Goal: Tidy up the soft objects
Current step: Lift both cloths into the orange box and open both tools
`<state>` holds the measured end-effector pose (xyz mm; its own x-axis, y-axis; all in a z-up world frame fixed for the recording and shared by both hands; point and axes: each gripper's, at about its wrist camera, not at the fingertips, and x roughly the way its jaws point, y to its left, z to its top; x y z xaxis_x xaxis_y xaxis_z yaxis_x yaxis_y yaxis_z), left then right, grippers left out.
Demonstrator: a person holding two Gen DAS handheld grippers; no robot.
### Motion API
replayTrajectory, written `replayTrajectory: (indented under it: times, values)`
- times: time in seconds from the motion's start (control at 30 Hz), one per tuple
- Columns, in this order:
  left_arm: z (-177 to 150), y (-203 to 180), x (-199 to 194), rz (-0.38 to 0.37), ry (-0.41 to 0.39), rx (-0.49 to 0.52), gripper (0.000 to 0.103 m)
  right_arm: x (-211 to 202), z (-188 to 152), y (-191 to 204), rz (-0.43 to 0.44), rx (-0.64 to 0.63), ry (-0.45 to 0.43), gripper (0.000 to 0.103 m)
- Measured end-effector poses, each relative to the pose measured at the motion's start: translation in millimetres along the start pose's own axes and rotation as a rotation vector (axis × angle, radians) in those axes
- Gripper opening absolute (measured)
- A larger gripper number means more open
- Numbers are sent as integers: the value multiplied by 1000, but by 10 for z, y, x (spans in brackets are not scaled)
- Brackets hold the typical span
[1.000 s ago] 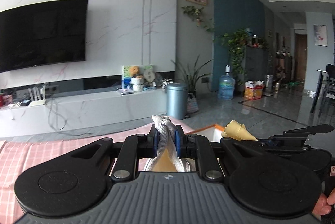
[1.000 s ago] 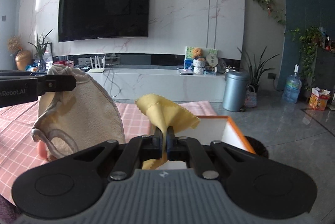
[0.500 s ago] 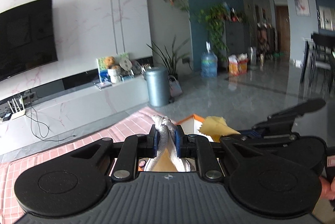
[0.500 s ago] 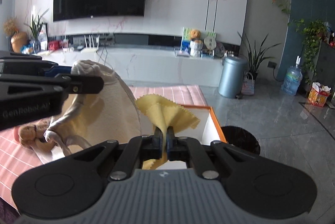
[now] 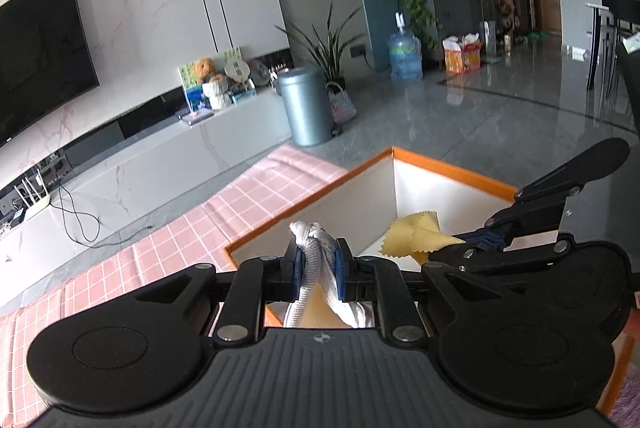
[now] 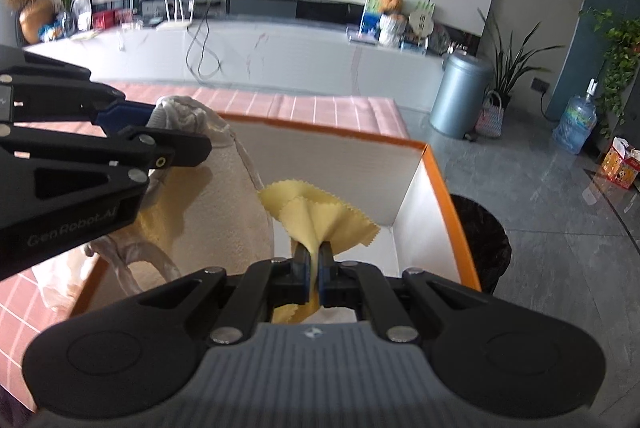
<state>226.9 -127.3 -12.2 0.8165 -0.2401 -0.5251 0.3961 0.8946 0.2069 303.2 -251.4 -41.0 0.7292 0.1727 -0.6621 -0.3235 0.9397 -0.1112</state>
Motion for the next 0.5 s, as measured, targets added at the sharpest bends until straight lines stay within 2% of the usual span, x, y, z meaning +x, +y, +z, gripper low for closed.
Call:
replayTrajectory:
  times: [0.37, 0.5]
  values:
    - [-58, 29, 321, -22, 110, 47, 26, 403, 48, 26, 15, -50, 165, 2]
    - [-75, 37, 363, -35, 123, 47, 38, 444, 16, 55, 7, -53, 208, 4]
